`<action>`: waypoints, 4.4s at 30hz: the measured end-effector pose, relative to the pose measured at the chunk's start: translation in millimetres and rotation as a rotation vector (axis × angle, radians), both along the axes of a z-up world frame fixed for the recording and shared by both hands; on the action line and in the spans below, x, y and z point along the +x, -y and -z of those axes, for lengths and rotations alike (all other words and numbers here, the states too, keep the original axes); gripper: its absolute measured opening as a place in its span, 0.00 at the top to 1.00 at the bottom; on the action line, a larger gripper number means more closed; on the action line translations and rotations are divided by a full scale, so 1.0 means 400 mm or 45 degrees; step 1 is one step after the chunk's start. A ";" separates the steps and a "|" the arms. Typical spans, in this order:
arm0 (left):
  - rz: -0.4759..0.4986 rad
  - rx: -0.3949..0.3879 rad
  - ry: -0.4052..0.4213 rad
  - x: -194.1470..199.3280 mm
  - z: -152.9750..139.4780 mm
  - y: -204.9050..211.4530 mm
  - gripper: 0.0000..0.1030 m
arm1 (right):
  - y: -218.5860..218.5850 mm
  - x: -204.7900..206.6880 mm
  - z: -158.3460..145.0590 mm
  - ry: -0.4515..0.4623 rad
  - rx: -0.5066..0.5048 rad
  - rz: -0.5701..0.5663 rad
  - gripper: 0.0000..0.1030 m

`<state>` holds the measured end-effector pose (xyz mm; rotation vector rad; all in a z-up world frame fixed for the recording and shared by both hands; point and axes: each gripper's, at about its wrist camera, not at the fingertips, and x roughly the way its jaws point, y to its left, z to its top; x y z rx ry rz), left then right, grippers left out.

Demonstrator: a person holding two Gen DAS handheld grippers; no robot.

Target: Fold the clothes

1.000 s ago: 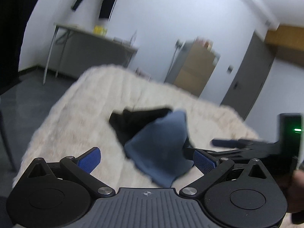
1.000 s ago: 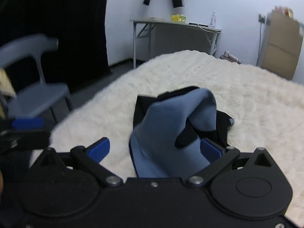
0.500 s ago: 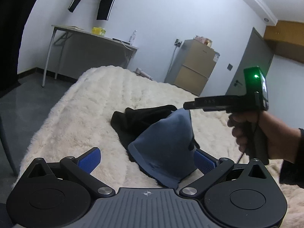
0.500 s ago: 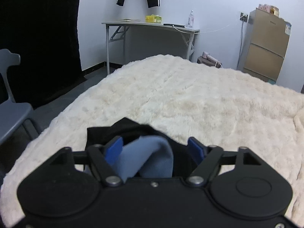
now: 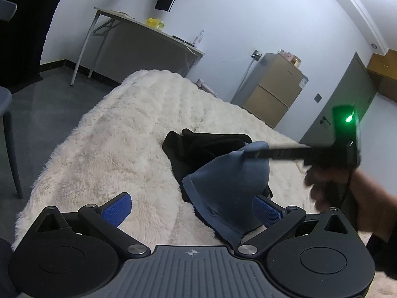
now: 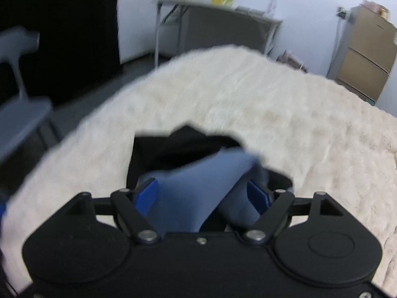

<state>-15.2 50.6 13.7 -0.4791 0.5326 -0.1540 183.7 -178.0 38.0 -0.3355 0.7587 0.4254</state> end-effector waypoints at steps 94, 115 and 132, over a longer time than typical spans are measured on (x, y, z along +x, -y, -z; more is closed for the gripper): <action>0.394 0.185 -0.153 0.264 0.067 0.258 0.00 | 0.472 -0.351 0.416 0.683 -0.184 0.145 0.18; 0.475 0.160 -0.263 0.275 0.165 0.253 0.89 | 0.449 -0.346 0.404 0.726 -0.291 0.120 0.18; -0.122 0.018 0.058 0.183 0.065 0.047 0.92 | 0.445 -0.347 0.402 0.734 -0.316 0.117 0.18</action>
